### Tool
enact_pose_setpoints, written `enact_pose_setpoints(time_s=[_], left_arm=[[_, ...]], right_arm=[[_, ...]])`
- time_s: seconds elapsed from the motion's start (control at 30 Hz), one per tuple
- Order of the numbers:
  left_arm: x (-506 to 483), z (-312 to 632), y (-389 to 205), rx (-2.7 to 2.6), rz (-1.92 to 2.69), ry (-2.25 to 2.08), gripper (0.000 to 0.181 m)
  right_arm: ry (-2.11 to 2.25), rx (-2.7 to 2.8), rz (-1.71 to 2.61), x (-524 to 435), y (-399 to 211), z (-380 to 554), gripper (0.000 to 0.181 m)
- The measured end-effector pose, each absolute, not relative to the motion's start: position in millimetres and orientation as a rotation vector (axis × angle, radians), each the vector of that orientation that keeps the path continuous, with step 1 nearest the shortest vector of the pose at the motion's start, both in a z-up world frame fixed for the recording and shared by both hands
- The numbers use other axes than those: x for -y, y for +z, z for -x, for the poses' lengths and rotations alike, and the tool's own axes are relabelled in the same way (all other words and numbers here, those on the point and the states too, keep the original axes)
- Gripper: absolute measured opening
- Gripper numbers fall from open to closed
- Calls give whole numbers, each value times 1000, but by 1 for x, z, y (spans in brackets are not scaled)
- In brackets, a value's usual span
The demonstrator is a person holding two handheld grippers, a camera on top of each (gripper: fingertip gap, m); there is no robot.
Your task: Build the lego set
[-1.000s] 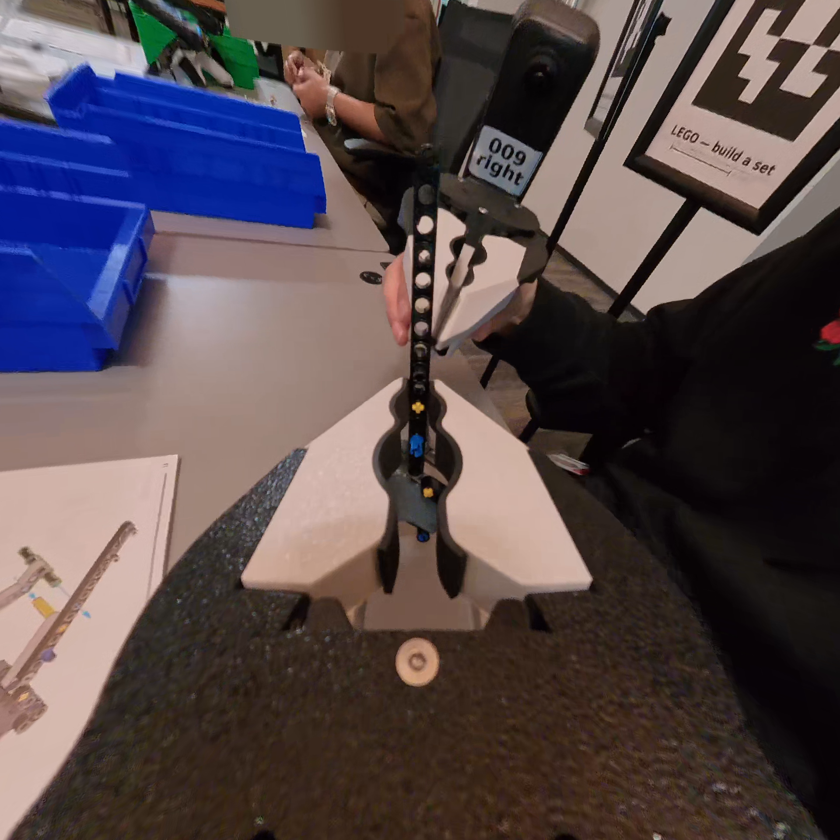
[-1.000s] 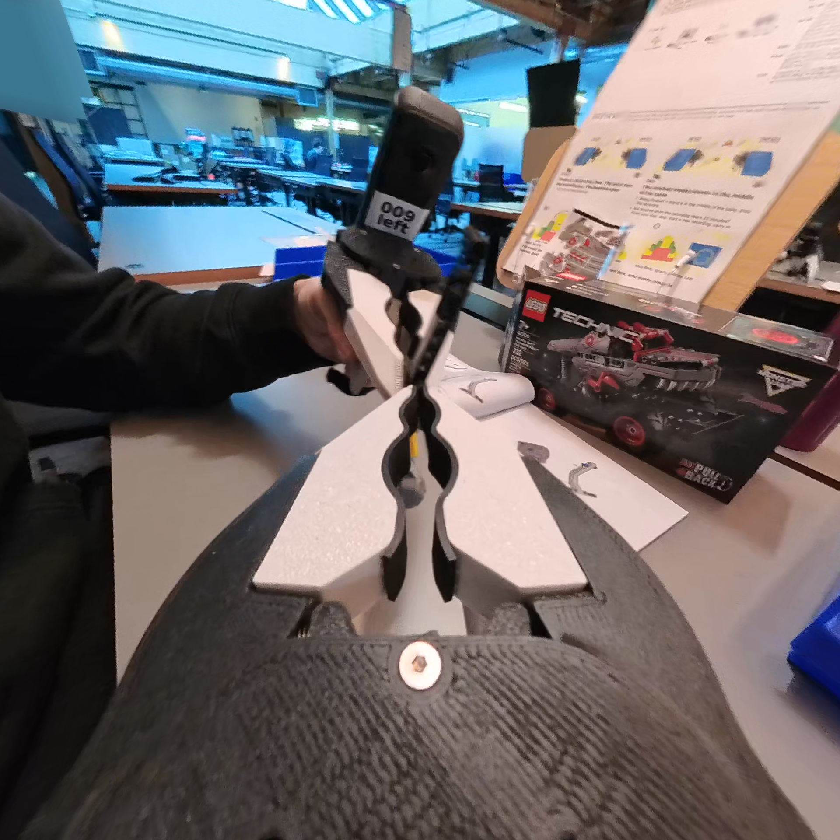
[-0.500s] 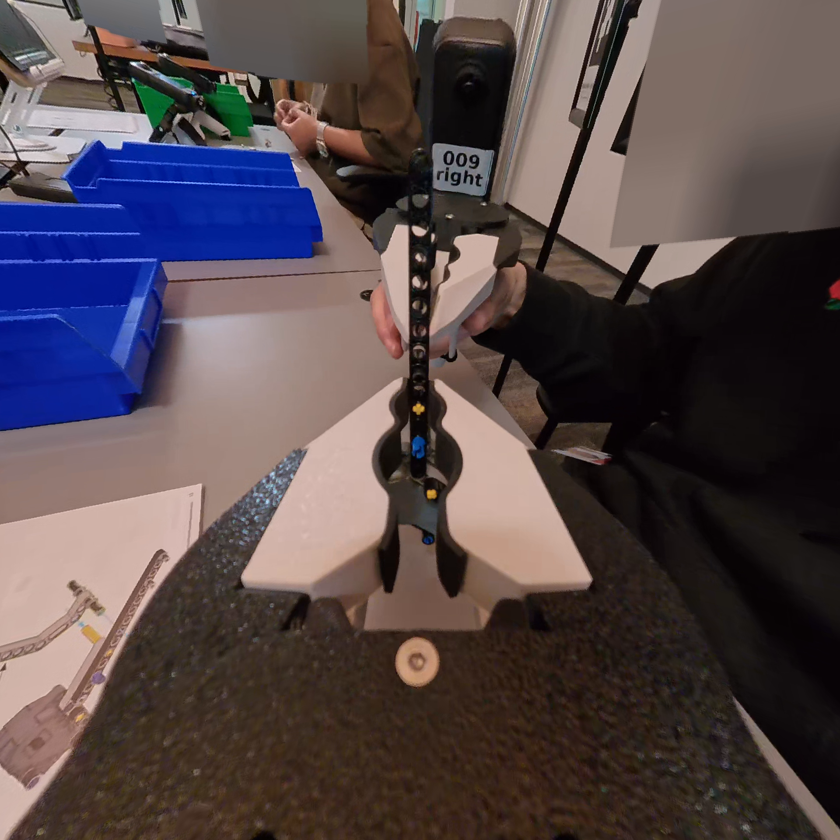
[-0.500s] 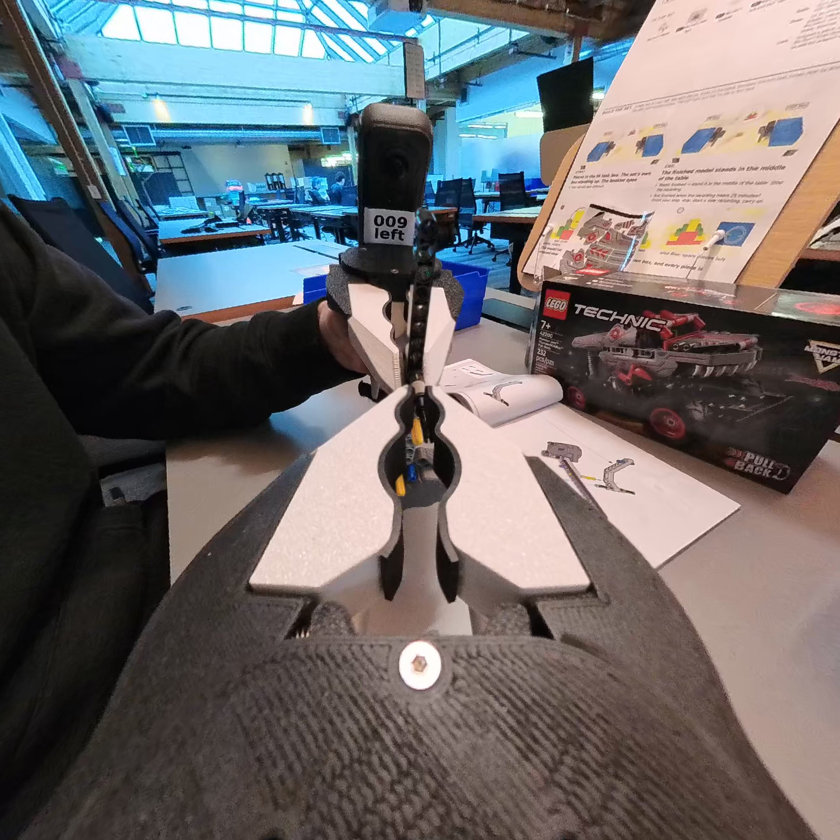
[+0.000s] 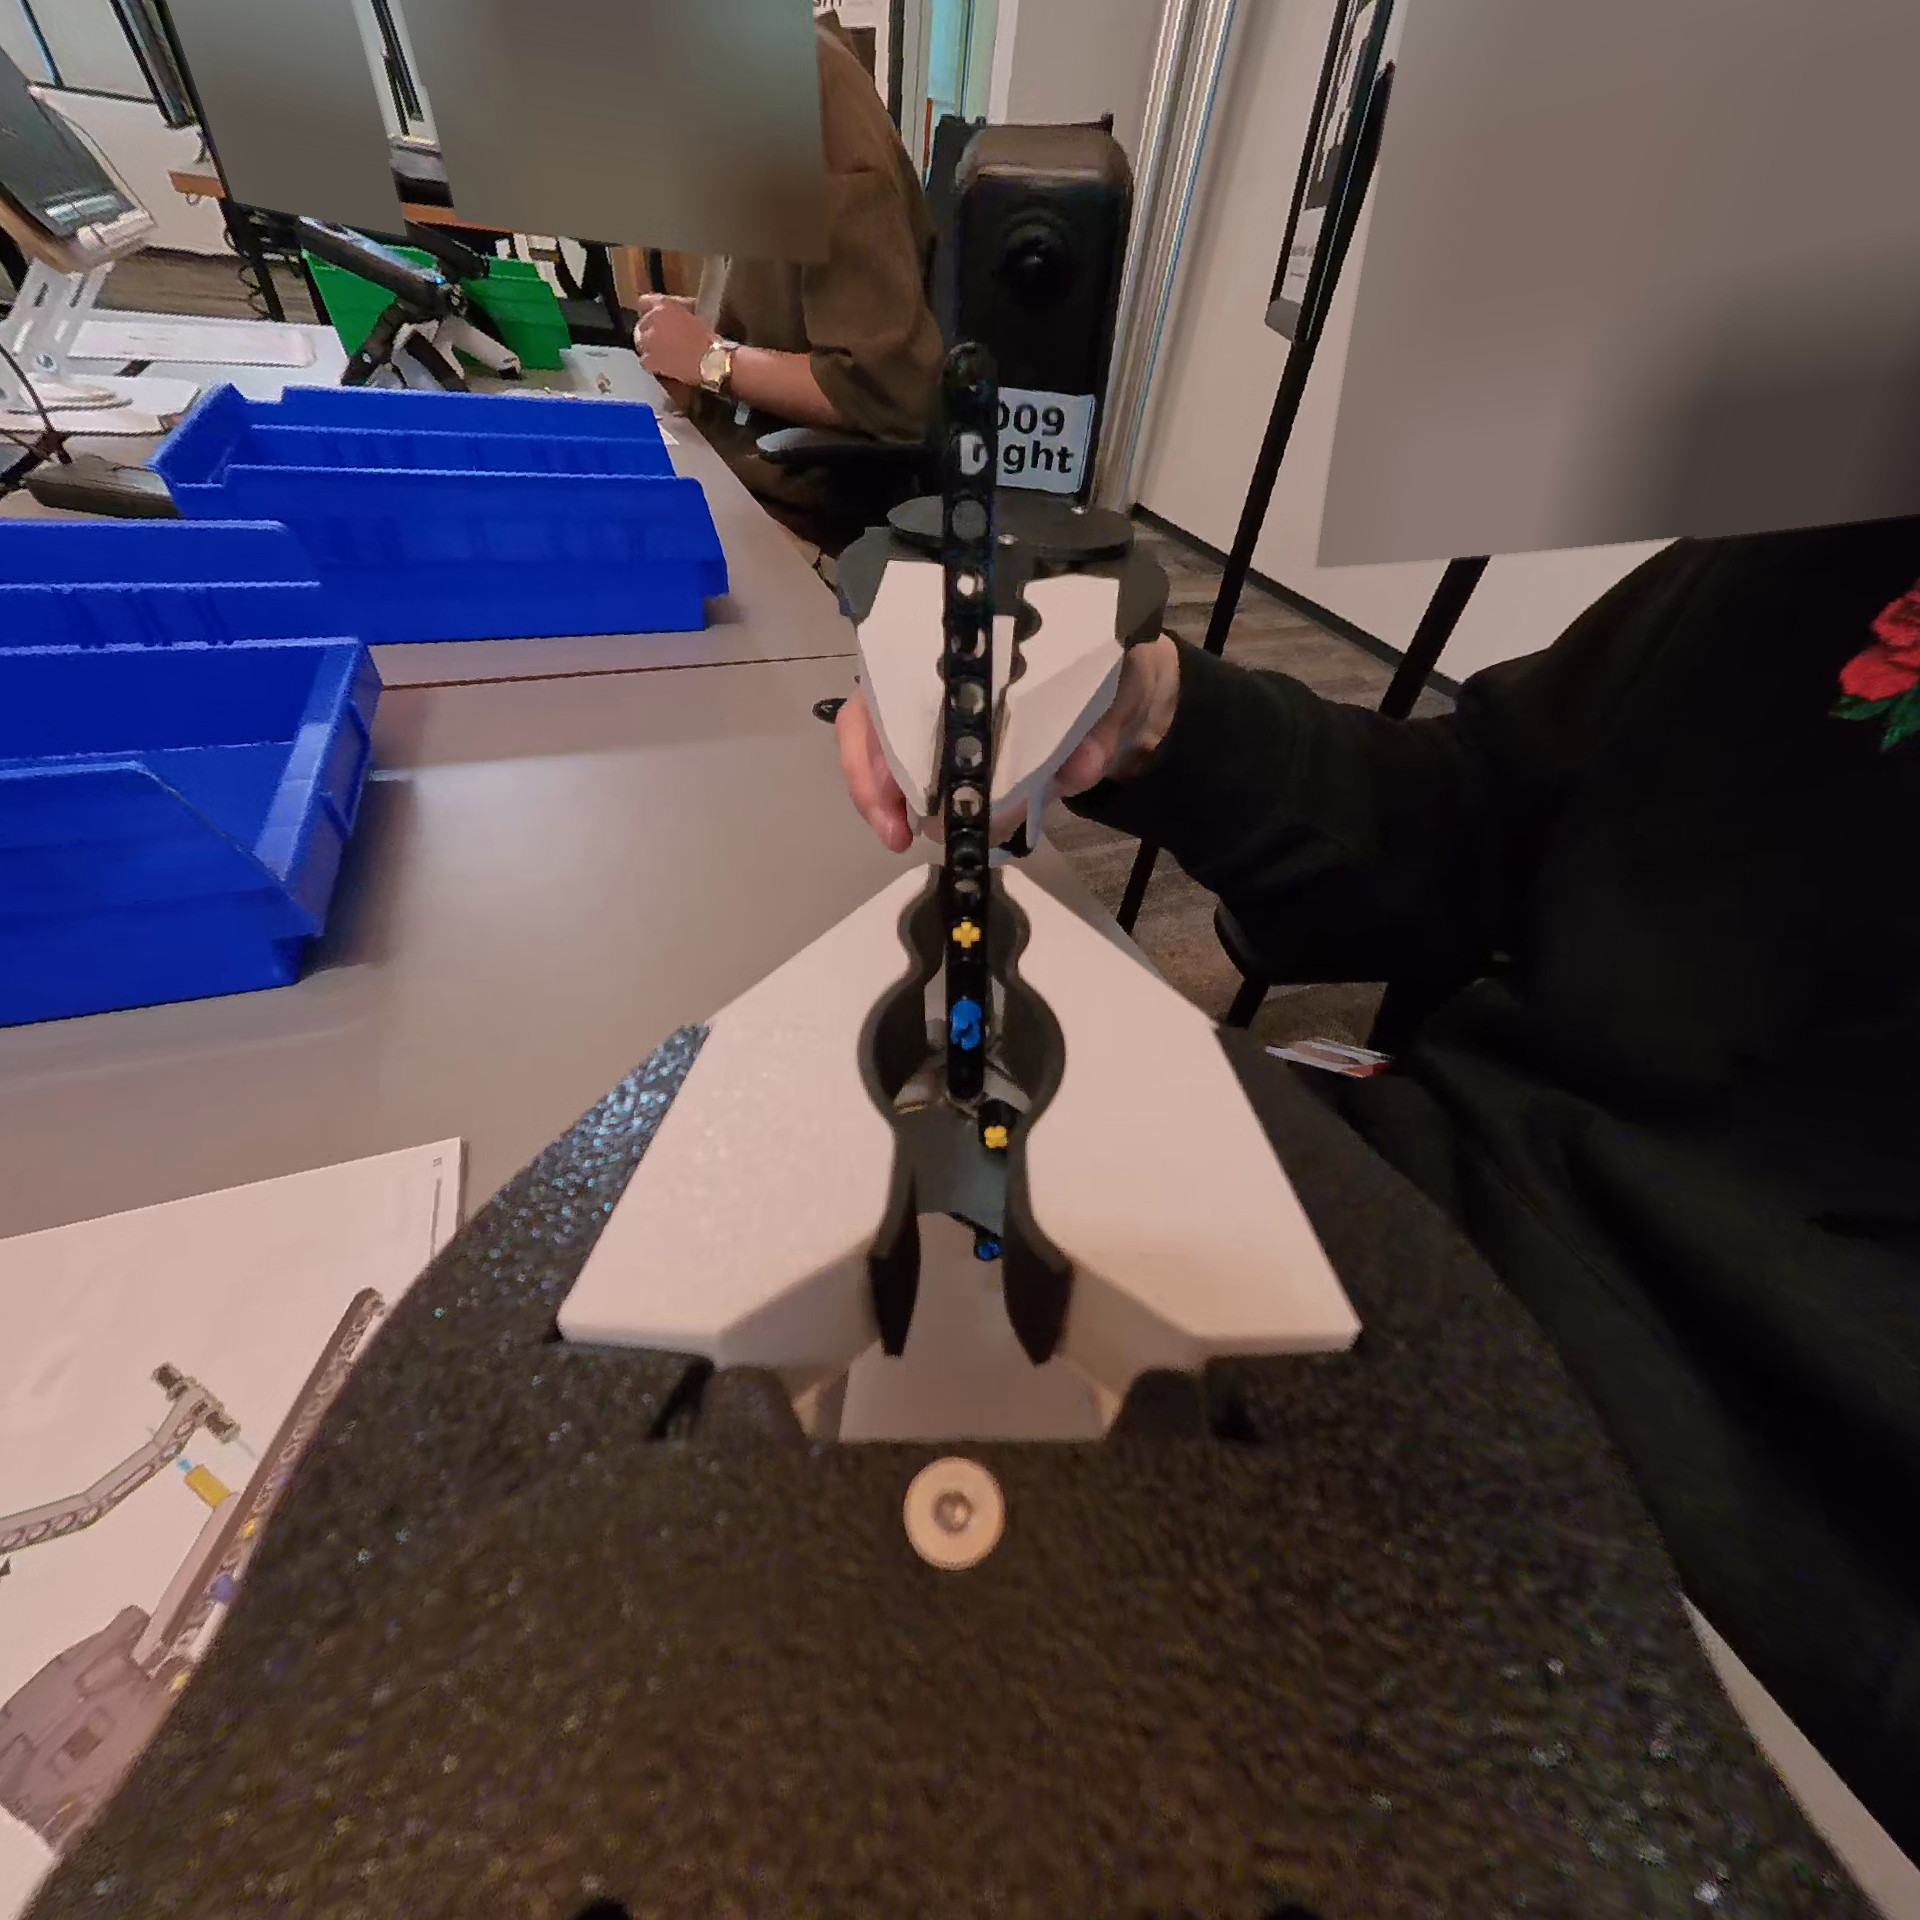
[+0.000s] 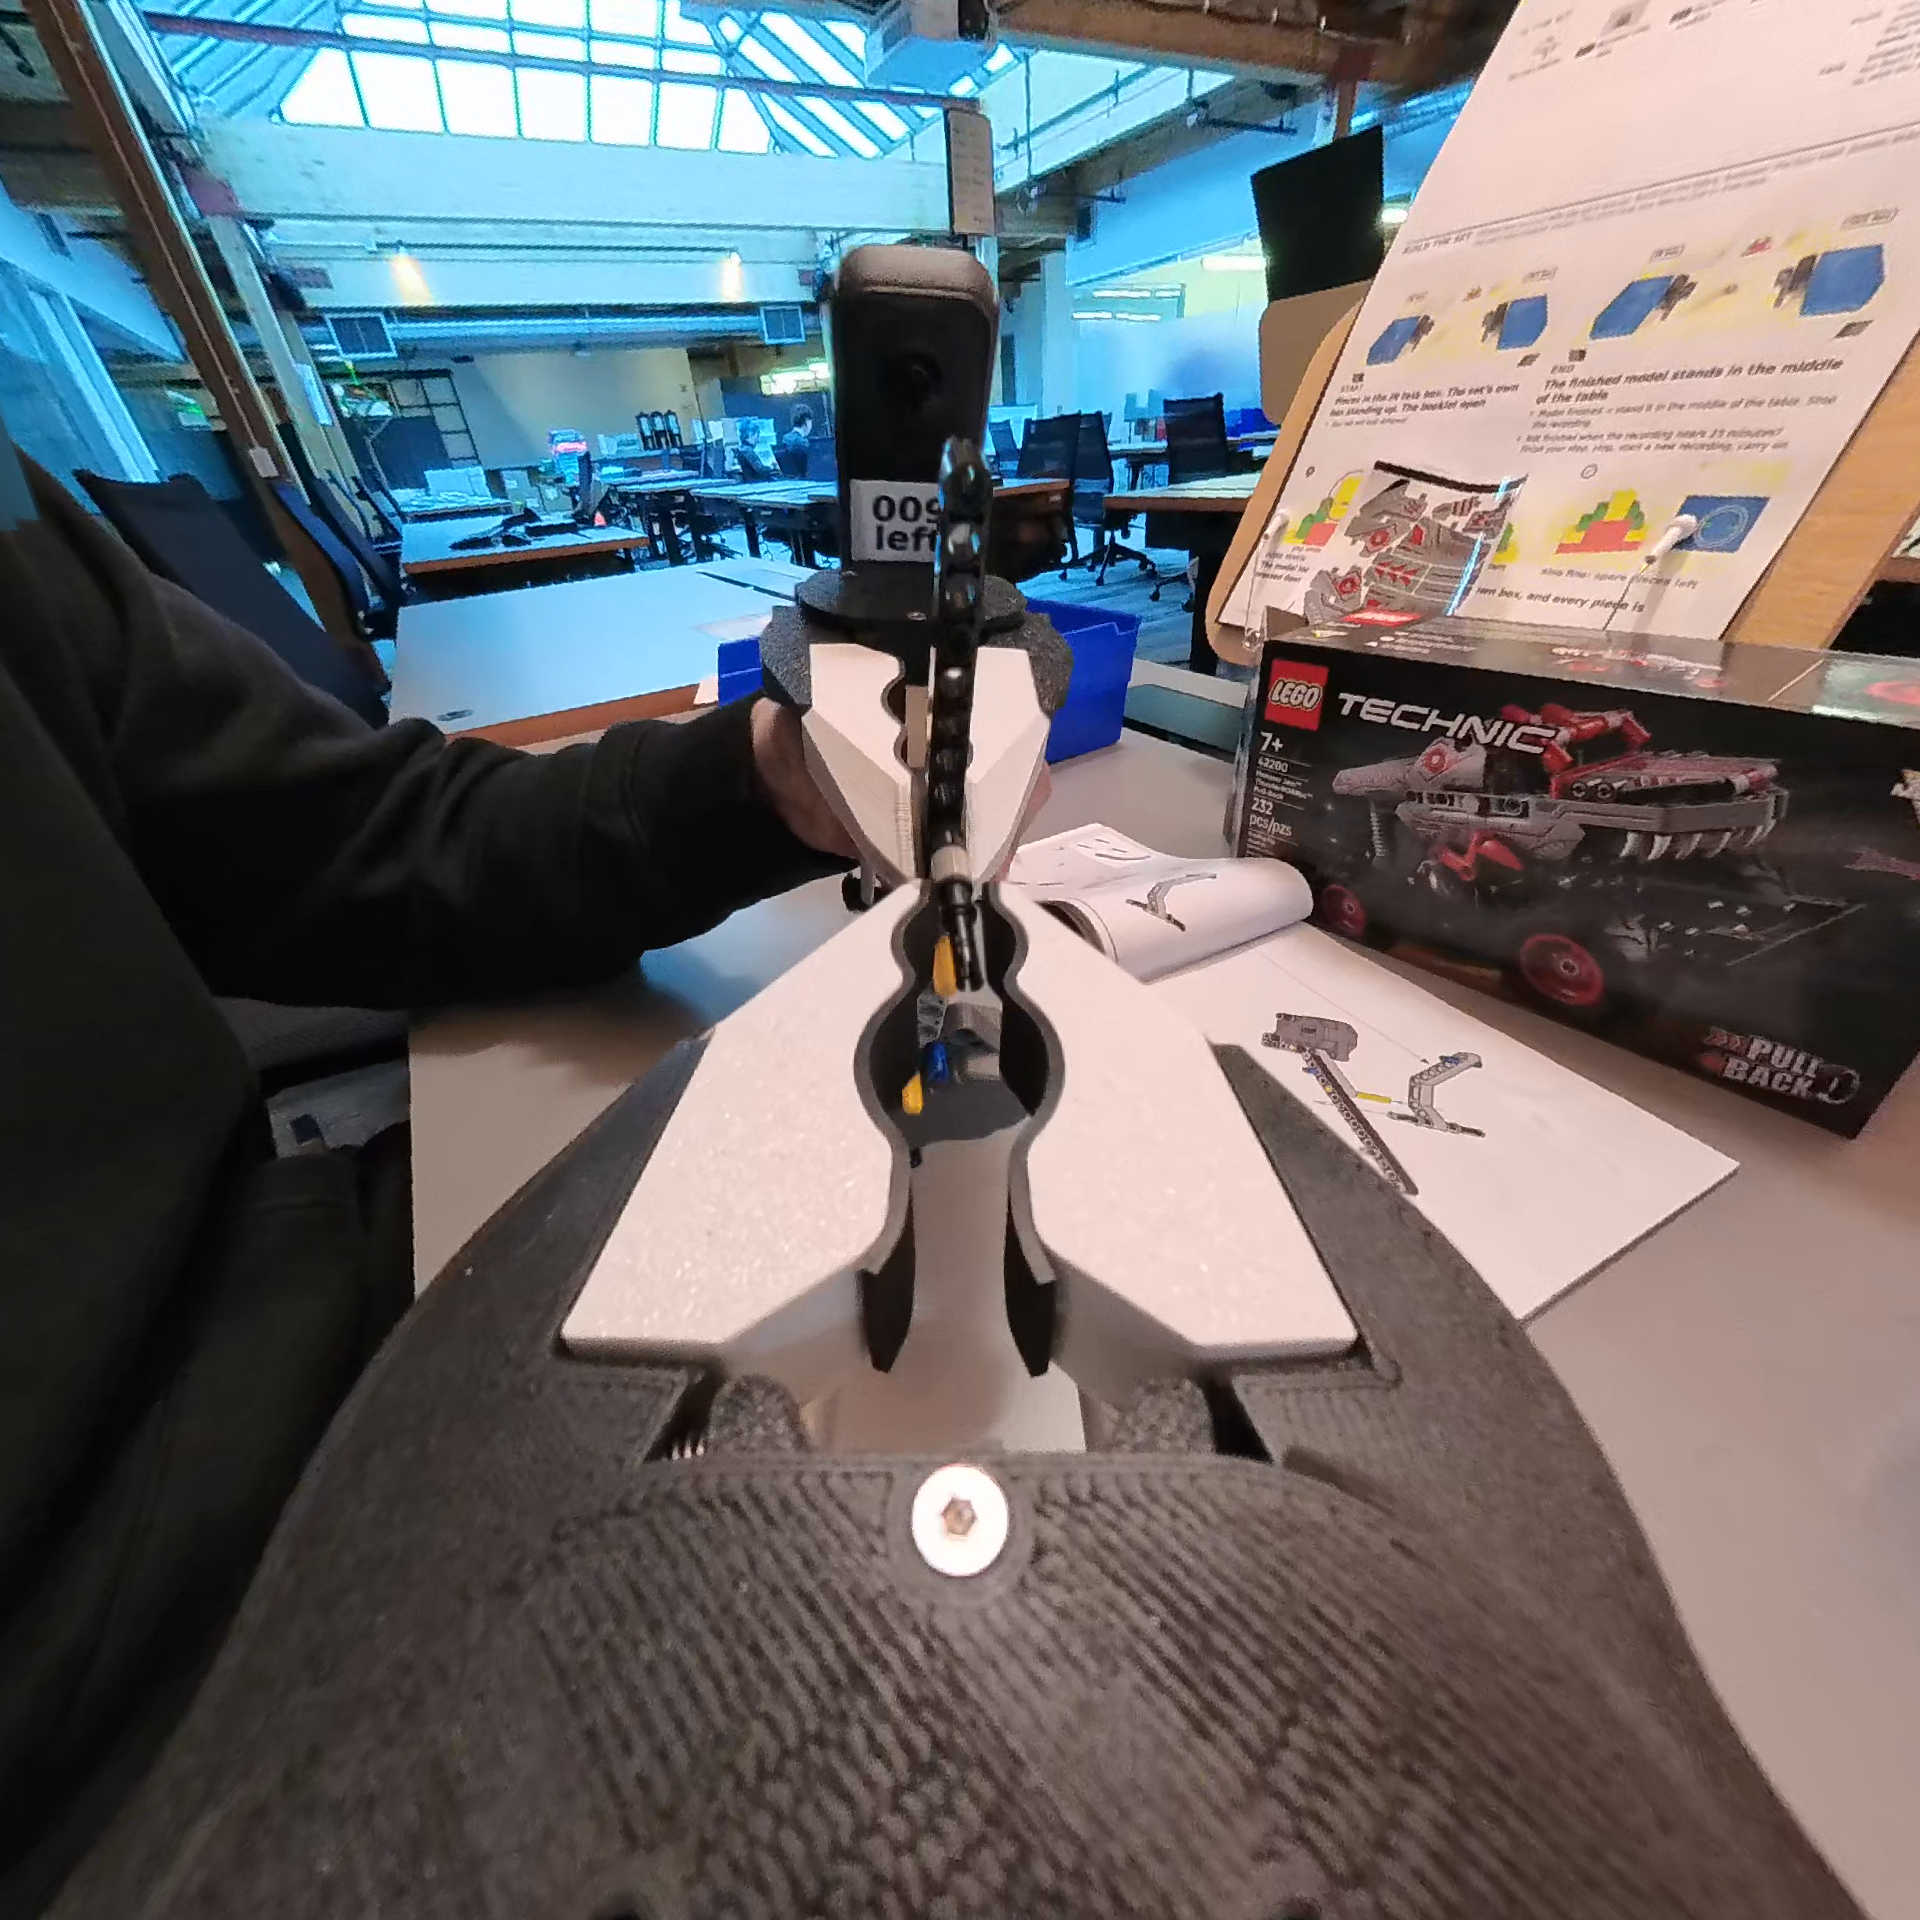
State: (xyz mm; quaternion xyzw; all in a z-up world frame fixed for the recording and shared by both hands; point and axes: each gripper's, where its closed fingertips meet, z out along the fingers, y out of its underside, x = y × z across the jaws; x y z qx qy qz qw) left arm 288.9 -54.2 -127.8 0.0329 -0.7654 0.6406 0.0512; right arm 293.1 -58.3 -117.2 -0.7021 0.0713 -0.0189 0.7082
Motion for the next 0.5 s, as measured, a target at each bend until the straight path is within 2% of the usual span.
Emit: enact_pose_setpoints(time_s=[0.33, 0.5], left_arm=[[54, -288, -130, 2339, -78, 1944, 5], [53, -288, -124, 2307, -75, 1976, 5]], right_arm=[[-45, -149, 1569, 57, -118, -292, 3], [-45, -141, 1580, 58, -119, -290, 10]])
